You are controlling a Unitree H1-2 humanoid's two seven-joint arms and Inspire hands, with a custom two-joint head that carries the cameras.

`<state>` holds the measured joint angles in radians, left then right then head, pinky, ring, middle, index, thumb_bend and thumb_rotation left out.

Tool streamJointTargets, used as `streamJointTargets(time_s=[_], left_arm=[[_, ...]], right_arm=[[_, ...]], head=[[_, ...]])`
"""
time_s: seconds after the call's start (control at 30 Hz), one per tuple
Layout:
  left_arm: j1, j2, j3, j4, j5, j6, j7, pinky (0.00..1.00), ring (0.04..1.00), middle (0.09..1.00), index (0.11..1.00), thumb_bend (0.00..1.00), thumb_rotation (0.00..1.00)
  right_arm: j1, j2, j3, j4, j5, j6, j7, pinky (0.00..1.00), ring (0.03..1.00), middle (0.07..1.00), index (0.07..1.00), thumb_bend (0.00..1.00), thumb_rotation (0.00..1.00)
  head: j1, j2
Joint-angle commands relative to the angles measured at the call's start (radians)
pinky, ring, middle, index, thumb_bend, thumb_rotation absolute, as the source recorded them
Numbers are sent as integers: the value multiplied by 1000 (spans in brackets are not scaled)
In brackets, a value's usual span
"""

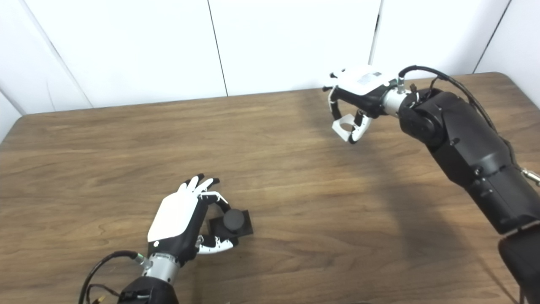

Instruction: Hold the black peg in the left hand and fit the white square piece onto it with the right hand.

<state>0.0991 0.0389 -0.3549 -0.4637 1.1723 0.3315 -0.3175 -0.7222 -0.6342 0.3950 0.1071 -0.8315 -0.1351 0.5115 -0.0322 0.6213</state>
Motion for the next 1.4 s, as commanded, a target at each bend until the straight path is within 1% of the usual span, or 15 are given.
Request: streamJointTargets(time_s=[0.0, 0.1, 0.27, 0.5, 0.63, 0.73, 0.77, 1.0, 1.2, 1.37], left_arm=[[13, -9, 5, 3, 19, -6, 25, 1000, 1000, 925, 492, 509, 56], [14, -7, 1, 6, 24, -10, 33, 1000, 1000, 920, 492, 509, 56], [14, -9, -2, 2, 34, -4, 23, 1000, 1000, 922, 493, 508, 57], [14, -12, -3, -5, 40, -1, 16, 1000, 1000, 922, 493, 508, 59], [15, -12, -1, -6, 33, -2, 19, 1000, 1000, 922, 492, 508, 59], [14, -10, -4, -6, 41, -3, 14, 1000, 1000, 923, 493, 508, 60], [13, -10, -4, -6, 44, -3, 13, 1000, 1000, 923, 493, 508, 60], [15, -17, -5, -3, 40, -2, 21, 1000, 1000, 920, 492, 509, 58], [15, -18, -6, 3, 43, -5, 33, 1000, 1000, 916, 492, 510, 57], [13, -21, -9, 7, 46, -5, 35, 1000, 1000, 916, 492, 510, 58]], right_arm=[[-17, -4, -32, -90, 27, 24, 18, 1000, 1000, 901, 489, 525, 138], [9, 4, -40, -192, 39, 36, 60, 1000, 1000, 900, 489, 525, 140], [41, 26, -50, -335, 46, 63, 135, 1000, 1000, 908, 489, 526, 141], [66, 60, -54, -464, 69, 64, 198, 1000, 1000, 903, 490, 525, 144], [77, 82, -46, -532, 69, 65, 238, 1000, 1000, 909, 490, 525, 145], [89, 104, -41, -561, 79, 52, 248, 1000, 1000, 908, 489, 525, 139], [91, 111, -39, -570, 79, 48, 254, 1000, 1000, 907, 489, 525, 138], [102, 155, 1, -630, 44, 30, 301, 1000, 1000, 916, 488, 526, 138], [109, 187, 28, -637, 31, 8, 307, 1000, 1000, 916, 488, 526, 142], [111, 229, 58, -633, 22, -1, 311, 1000, 1000, 920, 486, 526, 144]], head=[[-1, 1], [1, 3], [3, 6], [5, 10], [7, 11], [7, 11], [17, 14], [25, 15], [28, 15], [35, 16]])
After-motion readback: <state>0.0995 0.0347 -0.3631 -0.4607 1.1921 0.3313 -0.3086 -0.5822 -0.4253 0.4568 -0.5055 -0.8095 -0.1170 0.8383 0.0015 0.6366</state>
